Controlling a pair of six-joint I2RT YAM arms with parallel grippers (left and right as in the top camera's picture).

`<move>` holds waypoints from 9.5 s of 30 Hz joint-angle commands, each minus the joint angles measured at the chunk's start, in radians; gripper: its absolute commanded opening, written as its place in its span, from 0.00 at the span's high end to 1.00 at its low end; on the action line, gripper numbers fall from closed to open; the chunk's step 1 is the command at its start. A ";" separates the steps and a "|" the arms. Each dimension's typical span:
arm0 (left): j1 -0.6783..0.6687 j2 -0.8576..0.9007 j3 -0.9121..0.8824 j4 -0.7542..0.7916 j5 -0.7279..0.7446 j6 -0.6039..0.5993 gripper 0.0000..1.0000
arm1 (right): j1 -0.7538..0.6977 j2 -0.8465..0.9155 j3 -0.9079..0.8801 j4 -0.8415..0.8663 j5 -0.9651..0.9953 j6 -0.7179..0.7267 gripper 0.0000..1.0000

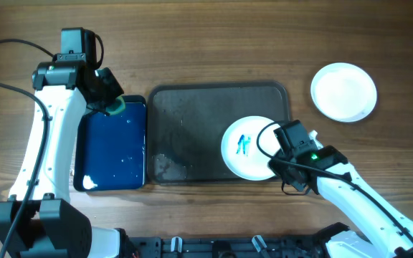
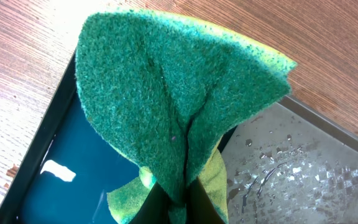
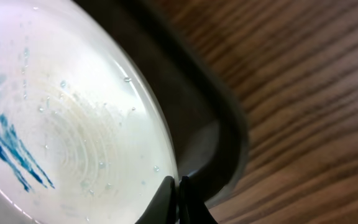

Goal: Clean dirty plates on tray and stack at the side
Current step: 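Grasp the plate rim and pull it left with the right gripper, then scrub the plate with the sponge while the right gripper holds it, then lift the plate with the right gripper and move it left, then rinse the plate over the blue tray with the right gripper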

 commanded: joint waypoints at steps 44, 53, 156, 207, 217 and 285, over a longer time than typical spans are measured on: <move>-0.589 0.539 0.004 0.241 0.572 0.251 0.96 | -0.002 0.408 0.129 0.363 -0.212 -0.331 0.95; -0.493 0.549 0.004 0.060 -0.083 -0.013 0.96 | -0.002 0.408 0.129 0.353 -0.215 -0.330 0.95; -0.455 0.238 0.092 0.040 -0.150 0.023 0.96 | -0.005 0.408 0.129 0.285 -0.211 -0.359 0.95; 0.195 -0.050 0.270 -0.205 0.009 0.050 0.96 | 0.095 0.406 0.776 -0.149 -0.193 -0.650 0.95; 0.251 -0.053 0.277 -0.224 0.012 0.049 0.96 | 0.201 0.742 1.254 -0.358 -0.148 -0.713 0.95; 0.677 -0.053 0.276 -0.142 0.092 -0.011 0.96 | 0.828 0.856 1.506 0.342 1.083 -1.930 0.95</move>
